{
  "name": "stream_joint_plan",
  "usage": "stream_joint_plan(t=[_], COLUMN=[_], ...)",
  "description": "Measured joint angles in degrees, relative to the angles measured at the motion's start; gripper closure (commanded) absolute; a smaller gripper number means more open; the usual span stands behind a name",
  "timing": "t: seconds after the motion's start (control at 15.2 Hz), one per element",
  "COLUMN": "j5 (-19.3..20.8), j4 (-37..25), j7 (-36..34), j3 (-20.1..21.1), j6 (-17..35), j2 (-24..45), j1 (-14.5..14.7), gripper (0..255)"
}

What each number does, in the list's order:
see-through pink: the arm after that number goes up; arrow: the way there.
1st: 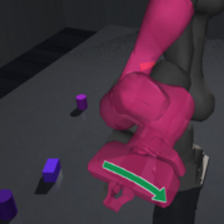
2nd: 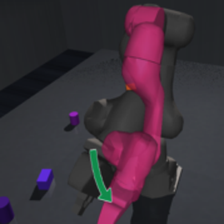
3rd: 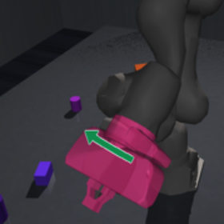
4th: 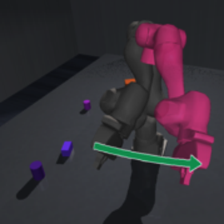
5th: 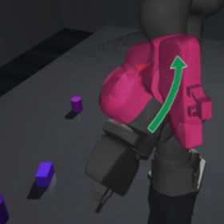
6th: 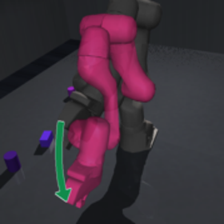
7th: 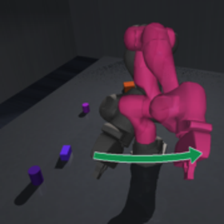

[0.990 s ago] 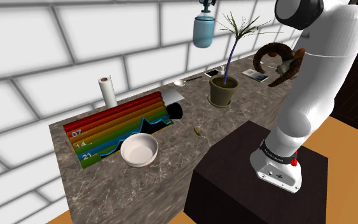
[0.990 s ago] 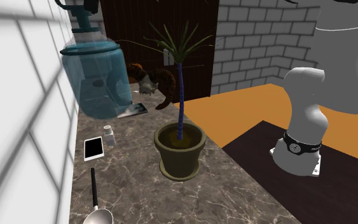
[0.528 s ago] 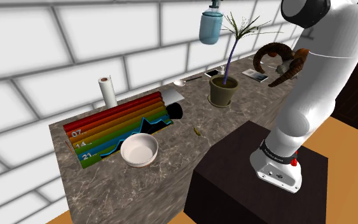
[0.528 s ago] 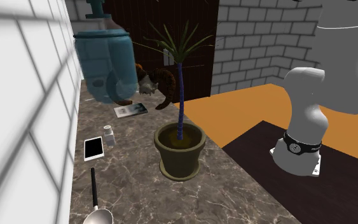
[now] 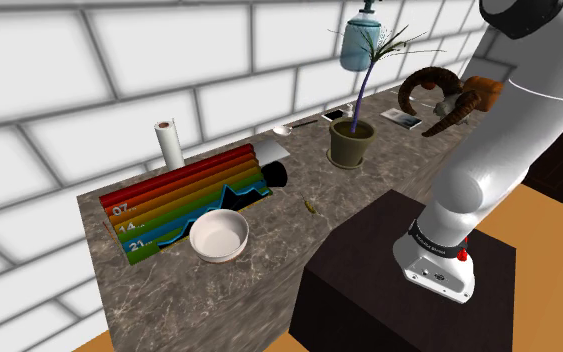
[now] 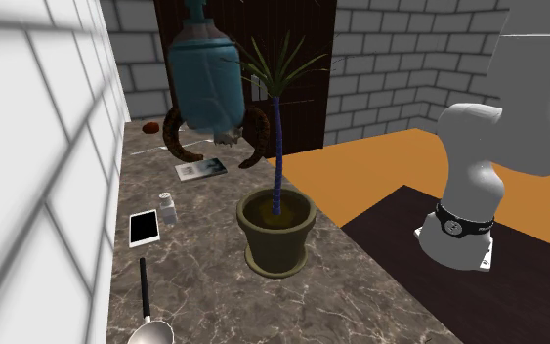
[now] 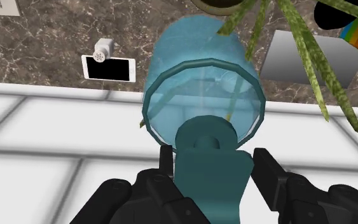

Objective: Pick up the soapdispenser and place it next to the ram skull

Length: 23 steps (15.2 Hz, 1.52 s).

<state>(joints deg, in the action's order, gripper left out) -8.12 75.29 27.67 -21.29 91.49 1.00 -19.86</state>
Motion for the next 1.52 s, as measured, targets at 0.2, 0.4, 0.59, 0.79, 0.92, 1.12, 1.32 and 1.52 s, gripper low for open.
stream_joint_plan(t=[0.2, 0.4, 0.59, 0.79, 0.92, 1.12, 1.32, 1.52], j5=[0.3, 0.1, -0.1, -0.9, -1.5, -2.4, -4.6, -7.3], j4=[2.4, 3.4, 4.4, 3.2, 2.4, 1.5, -1.4, -5.4], j7=[3.2, 6.4, 10.8, 14.6, 17.5, 21.8, 26.6, 31.6], j3=[-1.5, -3.3, -5.7, -8.1, -9.9, -12.7, -16.0, -19.5], j6=[-0.7, -1.6, -2.9, -4.6, -5.9, -7.5, -9.8, -13.1], j2=[-2.9, -4.4, -6.2, -6.0, -5.9, -5.7, -3.6, -1.1], j1=[-1.5, -3.1, -5.1, -6.9, -8.2, -10.2, -12.6, -15.5], gripper=[255, 255, 255, 255, 255, 255, 255, 255])
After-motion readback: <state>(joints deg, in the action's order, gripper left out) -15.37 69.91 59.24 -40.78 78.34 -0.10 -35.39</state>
